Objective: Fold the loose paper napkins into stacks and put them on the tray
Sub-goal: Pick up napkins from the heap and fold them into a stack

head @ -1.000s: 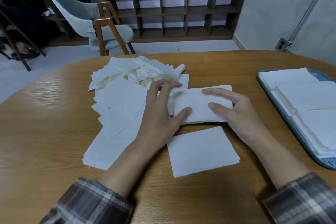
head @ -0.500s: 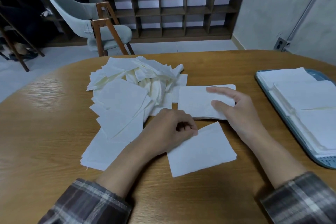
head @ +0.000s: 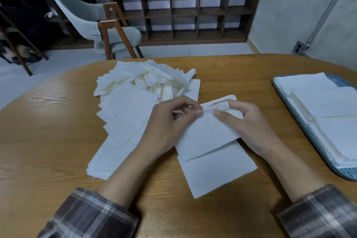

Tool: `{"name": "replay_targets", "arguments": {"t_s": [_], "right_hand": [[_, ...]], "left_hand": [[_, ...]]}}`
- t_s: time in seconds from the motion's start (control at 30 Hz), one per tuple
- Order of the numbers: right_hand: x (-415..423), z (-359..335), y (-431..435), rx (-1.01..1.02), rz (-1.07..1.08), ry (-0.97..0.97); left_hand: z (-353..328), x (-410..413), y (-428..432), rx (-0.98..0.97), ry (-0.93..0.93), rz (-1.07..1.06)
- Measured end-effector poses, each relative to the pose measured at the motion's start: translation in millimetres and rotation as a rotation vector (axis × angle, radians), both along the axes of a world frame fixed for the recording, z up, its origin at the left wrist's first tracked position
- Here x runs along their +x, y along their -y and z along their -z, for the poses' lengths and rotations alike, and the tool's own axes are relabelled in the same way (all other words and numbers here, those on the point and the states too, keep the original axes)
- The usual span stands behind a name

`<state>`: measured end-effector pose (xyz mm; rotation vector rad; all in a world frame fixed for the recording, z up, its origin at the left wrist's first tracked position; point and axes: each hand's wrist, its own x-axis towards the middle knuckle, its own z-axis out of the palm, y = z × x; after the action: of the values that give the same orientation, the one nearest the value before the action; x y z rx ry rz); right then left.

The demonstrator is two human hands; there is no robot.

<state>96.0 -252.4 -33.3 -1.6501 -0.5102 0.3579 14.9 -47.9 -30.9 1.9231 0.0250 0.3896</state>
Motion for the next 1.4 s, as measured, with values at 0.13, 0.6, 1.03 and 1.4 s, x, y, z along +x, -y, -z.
{"name": "replay_targets", "arguments": {"t_s": [0.13,0.6,1.03,1.4], "right_hand": [[0.0,-2.0,0.2,0.02,0.039,-0.036],[-3.9,-2.4,-3.7,0.076,-0.108,-0.031],[2.9,-0.3,-0.7,0.181,-0.054,-0.075],[8.9,2.6,3.9,-0.062,0.215,0.094]], "left_hand": [[1.4,1.7,-3.4,0.002,-0.026,-0.065],[3.0,3.3,-4.6,-0.03,-0.042,-0.102],[5.3,4.4,-4.0,-0.025,-0.1,-0.109],[12.1,0.8,1.9,0.455,0.028,-0.007]]}}
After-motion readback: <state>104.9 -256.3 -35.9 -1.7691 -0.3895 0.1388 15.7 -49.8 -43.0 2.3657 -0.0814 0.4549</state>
